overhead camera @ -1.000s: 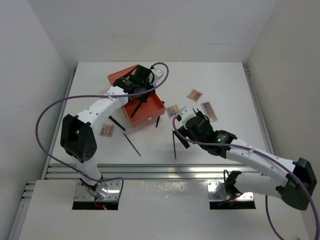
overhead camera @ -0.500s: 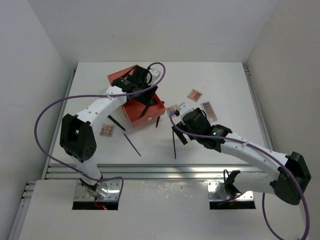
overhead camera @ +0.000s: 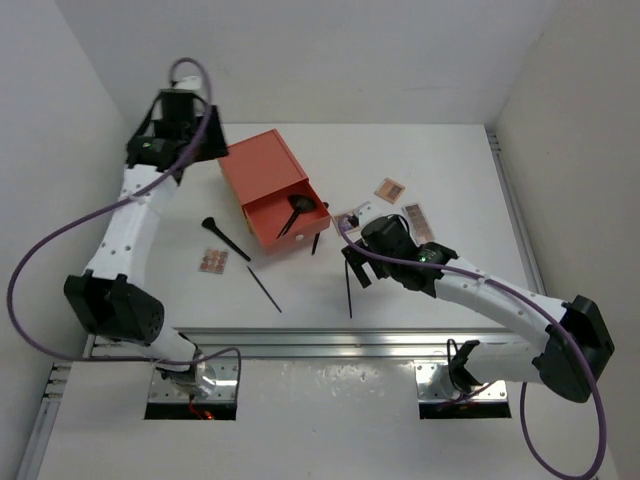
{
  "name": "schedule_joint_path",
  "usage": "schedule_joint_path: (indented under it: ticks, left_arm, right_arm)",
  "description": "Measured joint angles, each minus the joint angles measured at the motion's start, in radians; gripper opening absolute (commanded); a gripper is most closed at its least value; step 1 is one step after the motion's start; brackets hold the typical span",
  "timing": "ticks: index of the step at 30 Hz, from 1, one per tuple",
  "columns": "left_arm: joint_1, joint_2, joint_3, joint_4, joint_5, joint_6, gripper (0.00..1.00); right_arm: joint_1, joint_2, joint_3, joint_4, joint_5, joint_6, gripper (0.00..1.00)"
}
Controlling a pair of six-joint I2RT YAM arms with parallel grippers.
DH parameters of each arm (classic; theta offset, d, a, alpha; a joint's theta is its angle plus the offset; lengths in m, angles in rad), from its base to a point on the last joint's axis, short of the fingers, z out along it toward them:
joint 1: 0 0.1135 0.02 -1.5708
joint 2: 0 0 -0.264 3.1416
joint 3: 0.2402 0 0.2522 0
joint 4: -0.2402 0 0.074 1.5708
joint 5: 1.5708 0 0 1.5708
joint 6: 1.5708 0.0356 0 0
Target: Organize the makeup
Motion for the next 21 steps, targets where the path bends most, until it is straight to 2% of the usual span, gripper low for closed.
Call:
schedule_joint_path:
  ticks: [4,7,14,21]
  left_arm:
    - [0.225,-0.096,-0.096,-0.003,-0.022,-0.172,0.52]
    - [0.323,-0.114,-0.212,-0.024,-0.029,-0.263,0.57]
    - [0.314,0.063,-0.427,-0.034,0.037,-0.346,0.63]
    - [0.261,0.169,-0.455,0.015,0.029,-0.357,0.63]
  right_arm:
    - [0.0,0.0,0.0,-0.009,0.0,0.02,1.0]
    - [0.0,0.0,-0.001,-0.008,0.001,0.035,1.0]
    - [0.0,0.0,-0.015,-0.011,0.001,0.048,1.0]
    - [0.0,0.009,-0.015,-0.011,0.002,0.053,1.0]
